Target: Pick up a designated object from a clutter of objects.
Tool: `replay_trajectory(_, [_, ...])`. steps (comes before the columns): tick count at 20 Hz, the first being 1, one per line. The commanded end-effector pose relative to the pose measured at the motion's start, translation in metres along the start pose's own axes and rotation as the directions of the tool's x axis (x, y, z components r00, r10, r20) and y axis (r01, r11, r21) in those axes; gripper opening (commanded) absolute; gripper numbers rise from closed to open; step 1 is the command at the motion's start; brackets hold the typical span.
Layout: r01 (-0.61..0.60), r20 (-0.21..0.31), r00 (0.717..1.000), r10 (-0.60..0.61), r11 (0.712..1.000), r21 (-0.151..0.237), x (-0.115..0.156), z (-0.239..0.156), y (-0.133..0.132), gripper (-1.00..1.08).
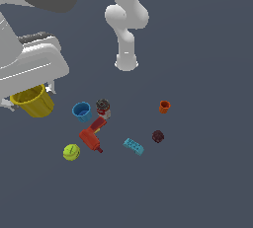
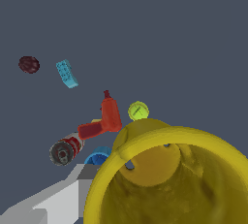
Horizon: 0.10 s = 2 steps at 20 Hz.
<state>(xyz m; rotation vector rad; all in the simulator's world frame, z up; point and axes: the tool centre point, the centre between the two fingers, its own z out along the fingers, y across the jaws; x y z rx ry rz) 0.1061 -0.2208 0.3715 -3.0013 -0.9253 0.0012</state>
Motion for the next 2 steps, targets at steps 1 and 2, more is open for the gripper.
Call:
replay_trajectory(1, [0.000, -0.001, 1.000, 0.000, 1.000, -0.001, 0.0005, -0.0022, 0.0013, -1.00])
replay_trajectory(2, [0.000, -0.001, 1.000, 0.000, 1.000, -0.001, 0.0005, -0.0023, 0.0013, -1.00])
